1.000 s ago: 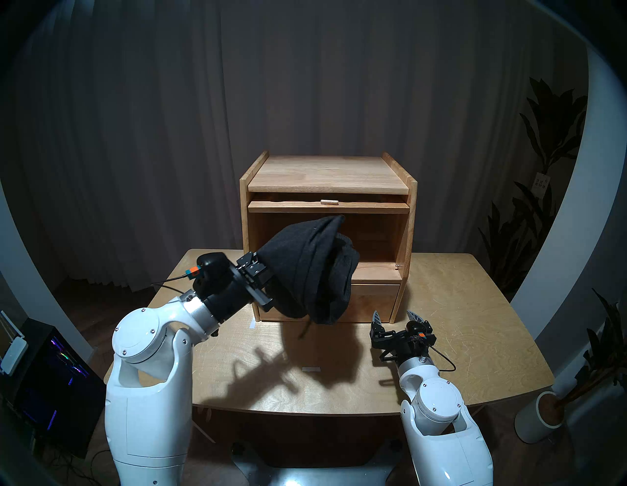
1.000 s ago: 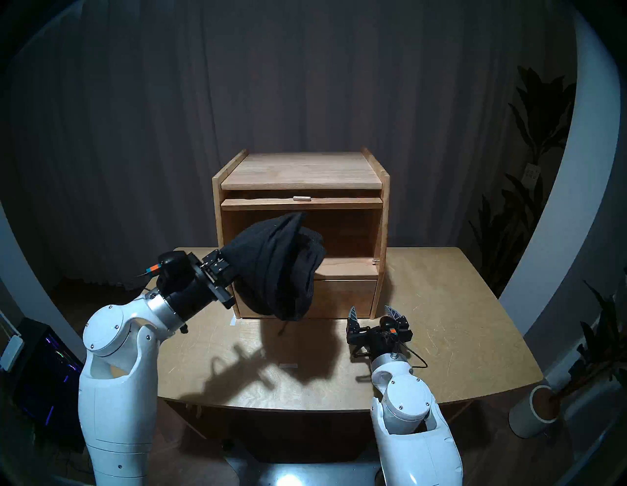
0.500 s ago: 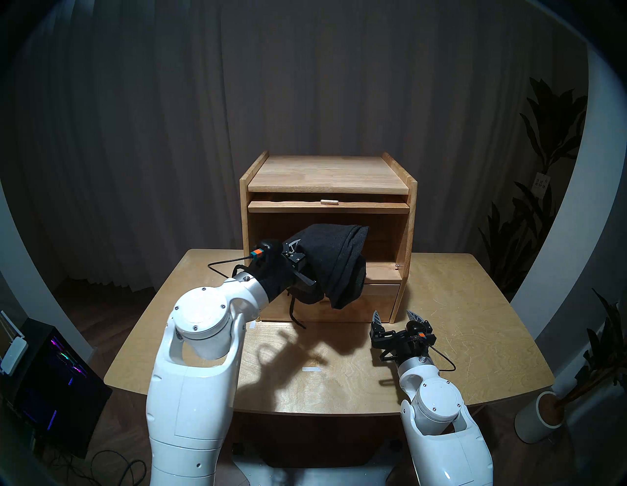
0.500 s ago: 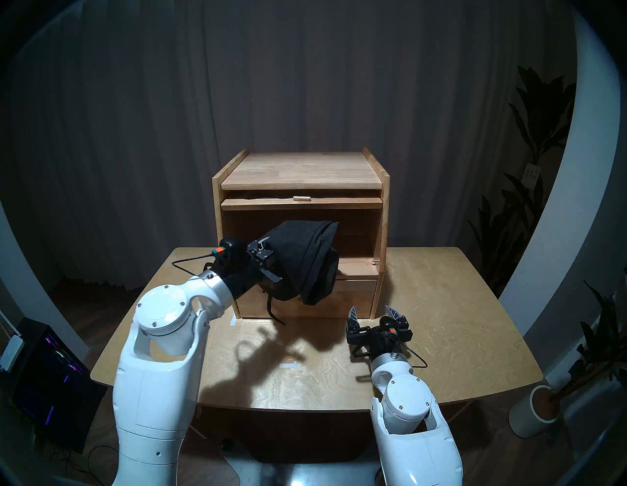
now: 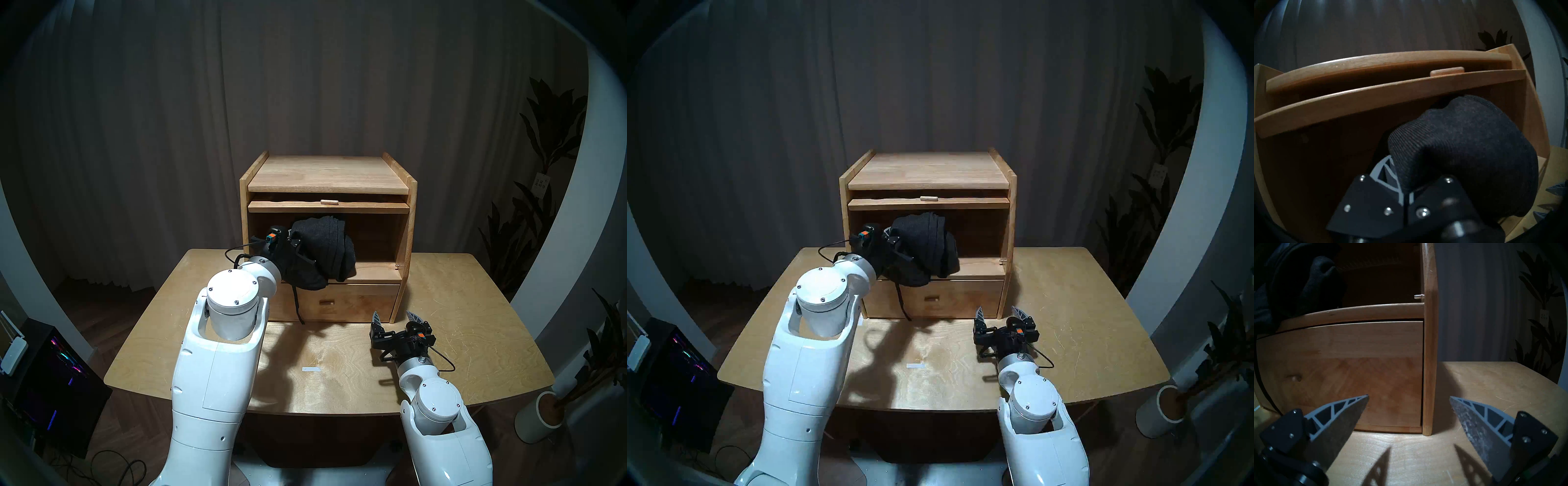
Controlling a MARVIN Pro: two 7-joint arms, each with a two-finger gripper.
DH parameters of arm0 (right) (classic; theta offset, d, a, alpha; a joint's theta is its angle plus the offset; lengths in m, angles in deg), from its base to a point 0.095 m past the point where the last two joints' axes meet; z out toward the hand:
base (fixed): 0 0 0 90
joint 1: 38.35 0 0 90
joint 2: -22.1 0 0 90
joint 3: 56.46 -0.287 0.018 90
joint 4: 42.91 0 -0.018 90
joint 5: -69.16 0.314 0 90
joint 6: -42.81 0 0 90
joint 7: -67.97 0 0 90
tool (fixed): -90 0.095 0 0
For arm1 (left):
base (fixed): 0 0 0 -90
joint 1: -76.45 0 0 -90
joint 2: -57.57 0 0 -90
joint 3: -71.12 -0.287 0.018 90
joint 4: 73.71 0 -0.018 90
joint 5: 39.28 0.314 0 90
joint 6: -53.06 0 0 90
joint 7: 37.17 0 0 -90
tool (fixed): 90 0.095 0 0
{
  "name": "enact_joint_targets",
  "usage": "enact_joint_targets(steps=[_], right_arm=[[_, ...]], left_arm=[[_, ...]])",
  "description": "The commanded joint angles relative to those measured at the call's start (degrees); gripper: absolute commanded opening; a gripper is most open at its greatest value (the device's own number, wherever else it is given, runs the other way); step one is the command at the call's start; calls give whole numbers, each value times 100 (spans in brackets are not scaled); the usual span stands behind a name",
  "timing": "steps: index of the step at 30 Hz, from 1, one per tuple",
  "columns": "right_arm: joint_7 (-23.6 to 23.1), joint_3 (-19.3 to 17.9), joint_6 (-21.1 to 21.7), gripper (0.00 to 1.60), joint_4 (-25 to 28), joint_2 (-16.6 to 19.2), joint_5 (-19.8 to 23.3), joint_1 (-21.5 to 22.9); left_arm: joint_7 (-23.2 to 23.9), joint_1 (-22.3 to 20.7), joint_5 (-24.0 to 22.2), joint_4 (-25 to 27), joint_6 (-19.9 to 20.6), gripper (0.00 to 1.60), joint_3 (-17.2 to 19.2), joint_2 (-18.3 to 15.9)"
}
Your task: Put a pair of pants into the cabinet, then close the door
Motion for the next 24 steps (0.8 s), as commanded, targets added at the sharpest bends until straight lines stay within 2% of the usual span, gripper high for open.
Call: enact_joint_targets(steps=[1,24], right_arm=[[-1,9,-36,160,110,-8,1,51],[-4,9,-46,160,132,-11,1,53]], left_arm=[[-567,-678,335,-314,55,0,-198,228],[-2132,-1656,1147,-1574,332,0,-875,827]])
